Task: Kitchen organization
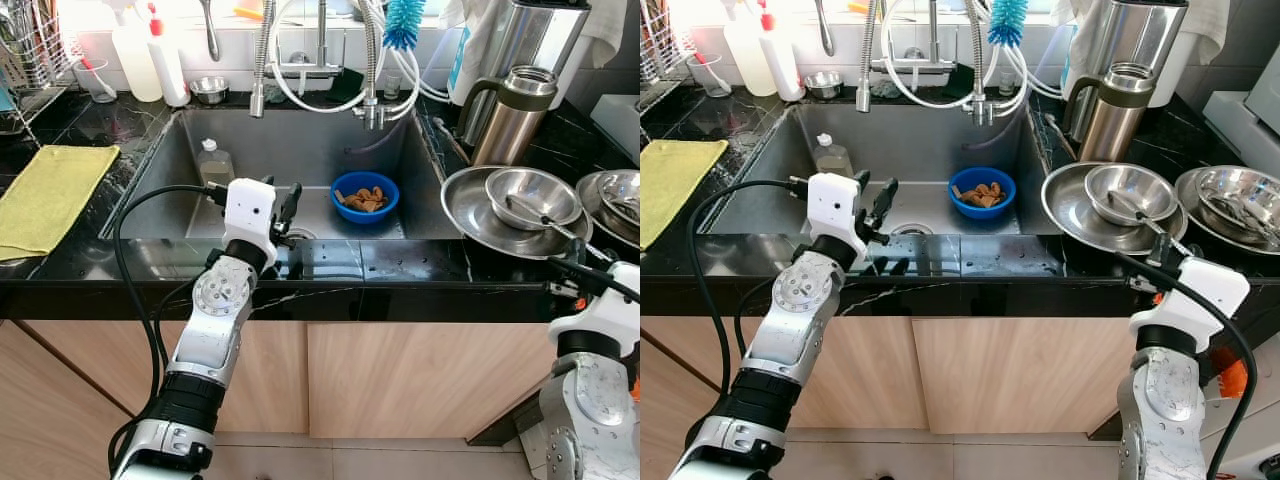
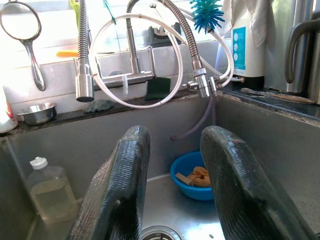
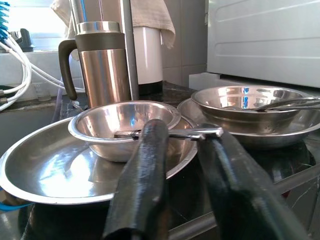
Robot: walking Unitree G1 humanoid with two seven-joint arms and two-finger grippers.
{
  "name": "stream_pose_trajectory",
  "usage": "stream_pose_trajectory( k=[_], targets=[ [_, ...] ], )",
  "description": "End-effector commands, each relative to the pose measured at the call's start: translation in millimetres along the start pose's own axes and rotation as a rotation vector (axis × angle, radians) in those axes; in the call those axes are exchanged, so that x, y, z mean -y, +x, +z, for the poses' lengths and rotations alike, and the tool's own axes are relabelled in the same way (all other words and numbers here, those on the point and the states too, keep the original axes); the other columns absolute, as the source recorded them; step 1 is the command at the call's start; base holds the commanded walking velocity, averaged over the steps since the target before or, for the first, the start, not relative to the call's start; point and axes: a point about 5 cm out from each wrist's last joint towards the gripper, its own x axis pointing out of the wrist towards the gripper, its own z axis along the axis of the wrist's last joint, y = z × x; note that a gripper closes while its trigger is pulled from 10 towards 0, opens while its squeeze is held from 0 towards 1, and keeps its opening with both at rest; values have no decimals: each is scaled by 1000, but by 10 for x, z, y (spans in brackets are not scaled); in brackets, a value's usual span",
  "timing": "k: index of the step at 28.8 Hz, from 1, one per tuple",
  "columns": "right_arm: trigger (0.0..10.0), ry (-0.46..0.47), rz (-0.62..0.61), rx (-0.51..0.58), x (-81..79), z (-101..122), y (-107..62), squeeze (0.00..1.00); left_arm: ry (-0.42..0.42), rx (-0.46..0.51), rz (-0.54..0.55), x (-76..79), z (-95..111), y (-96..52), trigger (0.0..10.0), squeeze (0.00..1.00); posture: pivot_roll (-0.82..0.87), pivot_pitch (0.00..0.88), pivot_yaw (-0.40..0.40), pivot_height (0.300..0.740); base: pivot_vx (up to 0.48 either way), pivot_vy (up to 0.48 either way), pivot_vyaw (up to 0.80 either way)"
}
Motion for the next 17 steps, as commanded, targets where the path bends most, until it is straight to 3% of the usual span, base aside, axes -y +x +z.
stream_pose_trajectory(
  k=[1,17],
  targets=[
    [0,9,2,11,-15,20,4,0,0,4,3,-4,3,-22,10000,0,54,81,-5,740,0,0,0],
    [0,13,6,25,-19,51,15,0,6,6,17,-23,8,-16,10000,0,54,87,-7,740,0,0,0]
  ],
)
